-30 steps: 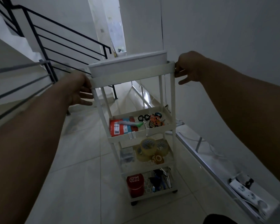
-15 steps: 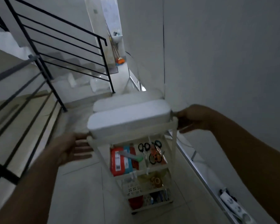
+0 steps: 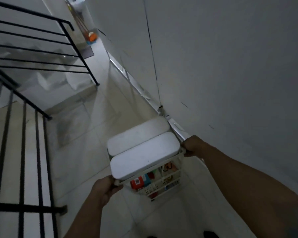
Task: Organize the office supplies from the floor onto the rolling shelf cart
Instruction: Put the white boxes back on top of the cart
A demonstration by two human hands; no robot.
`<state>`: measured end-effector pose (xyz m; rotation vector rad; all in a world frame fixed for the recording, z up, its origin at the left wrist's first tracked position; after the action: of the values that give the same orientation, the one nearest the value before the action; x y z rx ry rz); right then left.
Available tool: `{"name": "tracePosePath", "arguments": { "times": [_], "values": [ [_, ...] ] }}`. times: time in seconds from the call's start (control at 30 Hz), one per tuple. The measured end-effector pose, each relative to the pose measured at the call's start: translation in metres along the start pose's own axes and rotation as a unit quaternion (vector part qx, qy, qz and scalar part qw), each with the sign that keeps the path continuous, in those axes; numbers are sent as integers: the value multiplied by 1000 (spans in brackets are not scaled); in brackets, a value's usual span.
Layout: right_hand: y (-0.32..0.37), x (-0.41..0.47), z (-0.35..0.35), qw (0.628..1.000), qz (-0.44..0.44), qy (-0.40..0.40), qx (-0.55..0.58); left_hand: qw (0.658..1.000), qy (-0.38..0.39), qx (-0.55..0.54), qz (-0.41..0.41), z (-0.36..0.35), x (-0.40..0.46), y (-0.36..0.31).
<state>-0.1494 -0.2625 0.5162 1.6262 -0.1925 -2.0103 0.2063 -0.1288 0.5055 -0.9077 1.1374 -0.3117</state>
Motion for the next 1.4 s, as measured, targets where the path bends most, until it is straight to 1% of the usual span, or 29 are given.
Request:
{"name": "tracePosePath", "arguments": {
  "times": [0.1,0.17,0.37,0.53,0.7,0.9,1.03,1.13,1.23,1.27,1.33,1.4],
  "values": [
    [-5,2,-6,999,-13,-17,34,998,50,22,0,0,16,-9],
    [-15,-5,-6,997,-19,-43,59,996,84,39,-4,-3,25,-16],
    [-73,-23,5,980,-43,-109,158,979,174,103,-34,-34,52,-34],
    [-134,-58,7,947,-70,-141,282,952,235,184,-63,-84,65,-48],
    [-181,-88,0,904,-84,-190,372,930,269,232,-96,-137,61,-54],
    [-228,-101,-14,865,-109,-228,434,906,315,253,-126,-190,43,-56],
    [-243,-104,-19,853,-119,-236,450,893,332,272,-136,-206,40,-52],
    [-244,-107,-22,850,-117,-222,463,883,337,298,-131,-205,43,-52],
    [-243,-111,-23,864,-122,-212,439,868,335,345,-128,-198,46,-58],
    [-242,-116,-25,869,-126,-195,438,863,335,354,-135,-195,44,-65],
    [-238,-127,-19,881,-135,-187,413,853,327,369,-171,-196,38,-85],
    [-231,-147,9,888,-133,-217,382,839,304,372,-254,-215,25,-124]
  ]
}}
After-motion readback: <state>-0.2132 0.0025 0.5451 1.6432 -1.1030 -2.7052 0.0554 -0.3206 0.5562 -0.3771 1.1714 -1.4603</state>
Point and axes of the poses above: each hand's wrist, its own x-axis towards the middle knuckle, its own z-axis out of the back of the hand, y = z × x, the point moved 8 cm from there along x, towards the middle knuckle, and after that the axes turned 12 degrees about -z, right-handed, at the moved point
